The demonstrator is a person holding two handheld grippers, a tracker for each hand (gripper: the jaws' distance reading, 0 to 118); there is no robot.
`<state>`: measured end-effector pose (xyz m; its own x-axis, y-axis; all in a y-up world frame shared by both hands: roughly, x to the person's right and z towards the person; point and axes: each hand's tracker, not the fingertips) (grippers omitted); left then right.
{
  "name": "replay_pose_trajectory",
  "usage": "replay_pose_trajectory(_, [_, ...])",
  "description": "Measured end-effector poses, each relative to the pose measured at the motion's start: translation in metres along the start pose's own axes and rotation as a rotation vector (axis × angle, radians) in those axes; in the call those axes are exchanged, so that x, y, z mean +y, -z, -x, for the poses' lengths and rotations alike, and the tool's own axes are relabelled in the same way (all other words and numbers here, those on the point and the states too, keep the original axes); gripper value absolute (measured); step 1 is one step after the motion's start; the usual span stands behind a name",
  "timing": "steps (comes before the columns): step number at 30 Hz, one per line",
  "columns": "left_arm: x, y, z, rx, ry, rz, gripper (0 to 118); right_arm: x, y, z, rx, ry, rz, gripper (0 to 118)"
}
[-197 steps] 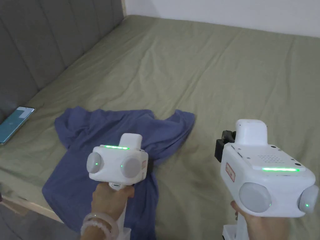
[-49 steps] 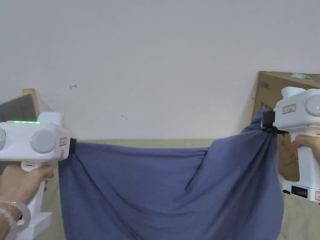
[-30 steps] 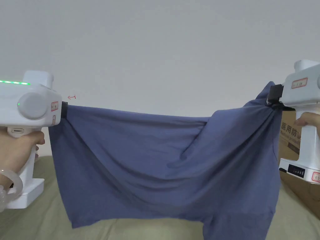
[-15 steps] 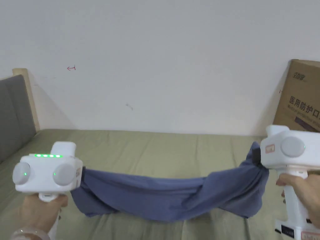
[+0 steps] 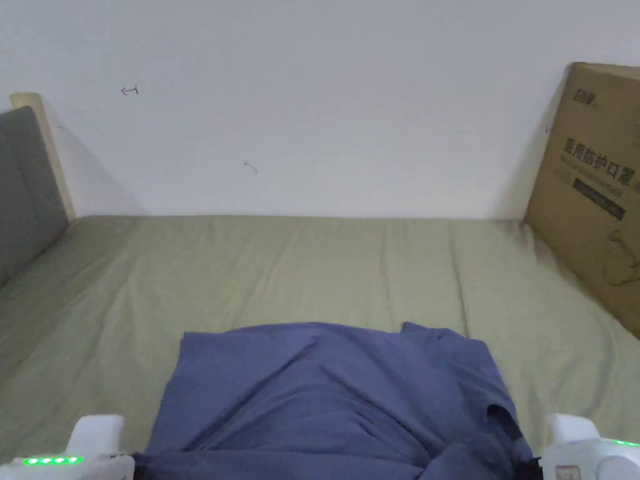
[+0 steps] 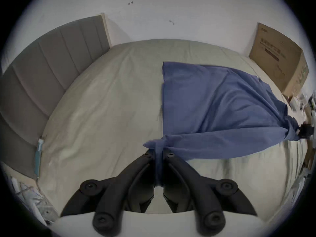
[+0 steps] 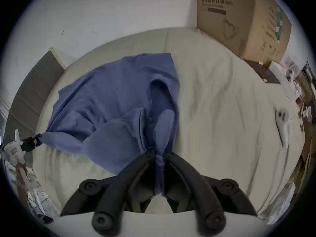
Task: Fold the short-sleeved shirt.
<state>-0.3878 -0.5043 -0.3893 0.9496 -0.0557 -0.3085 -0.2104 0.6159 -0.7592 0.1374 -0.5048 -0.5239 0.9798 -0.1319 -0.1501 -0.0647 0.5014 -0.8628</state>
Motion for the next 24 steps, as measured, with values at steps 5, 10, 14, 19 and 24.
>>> replay_pose_trajectory(5, [-0.064,-0.046,0.006,0.036,0.047,0.008,6,-0.084,-0.049,-0.008,0.011,-0.013,0.033,7])
replay_pose_trajectory(10, [-0.121,-0.080,0.013,0.028,0.032,0.043,6,-0.140,-0.077,-0.019,0.002,-0.030,0.052,7])
replay_pose_trajectory(14, [-0.137,-0.088,0.013,-0.002,0.000,0.051,11,-0.149,-0.079,-0.026,-0.008,0.060,0.028,18])
replay_pose_trajectory(19, [-0.124,-0.109,0.001,-0.035,-0.045,-0.021,107,-0.126,-0.097,-0.015,-0.082,-0.014,-0.068,67])
replay_pose_trajectory(24, [-0.094,-0.126,-0.013,-0.125,-0.087,-0.082,70,-0.091,-0.117,0.005,0.008,-0.015,-0.169,23])
